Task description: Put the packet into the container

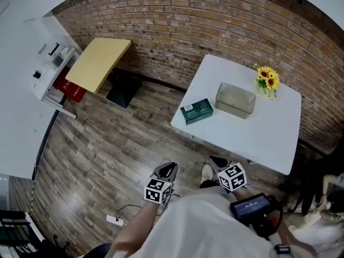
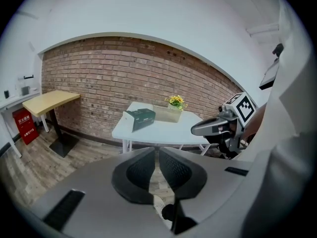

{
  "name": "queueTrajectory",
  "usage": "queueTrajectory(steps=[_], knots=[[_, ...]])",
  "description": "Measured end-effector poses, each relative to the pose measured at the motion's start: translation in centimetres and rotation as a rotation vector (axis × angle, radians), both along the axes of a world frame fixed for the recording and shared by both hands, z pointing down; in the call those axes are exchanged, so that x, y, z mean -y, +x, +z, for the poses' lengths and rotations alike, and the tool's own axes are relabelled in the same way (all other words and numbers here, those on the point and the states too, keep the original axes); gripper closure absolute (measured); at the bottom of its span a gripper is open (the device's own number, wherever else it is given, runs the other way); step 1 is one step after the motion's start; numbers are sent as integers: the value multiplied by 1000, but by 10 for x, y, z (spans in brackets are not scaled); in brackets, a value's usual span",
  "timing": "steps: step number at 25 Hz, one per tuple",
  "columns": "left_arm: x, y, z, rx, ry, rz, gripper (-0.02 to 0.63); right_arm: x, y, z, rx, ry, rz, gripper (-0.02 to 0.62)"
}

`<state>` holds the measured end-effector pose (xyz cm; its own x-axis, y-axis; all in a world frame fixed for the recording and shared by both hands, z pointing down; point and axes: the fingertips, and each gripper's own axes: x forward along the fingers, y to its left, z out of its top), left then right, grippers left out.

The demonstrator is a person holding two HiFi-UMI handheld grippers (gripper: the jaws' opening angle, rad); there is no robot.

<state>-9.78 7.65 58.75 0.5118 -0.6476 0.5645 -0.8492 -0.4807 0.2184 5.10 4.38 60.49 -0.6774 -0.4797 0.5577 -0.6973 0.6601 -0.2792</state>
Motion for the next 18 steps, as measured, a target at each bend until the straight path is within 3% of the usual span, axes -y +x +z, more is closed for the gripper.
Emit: queueTrajectory(steps=[8,18], knots=[[41,4,-1,12,-15,-50,569,53,3,9,0,-17,-49,588],[82,10,-1,31,-15,-136,569,92,-2,17,-60,34,-239,588]])
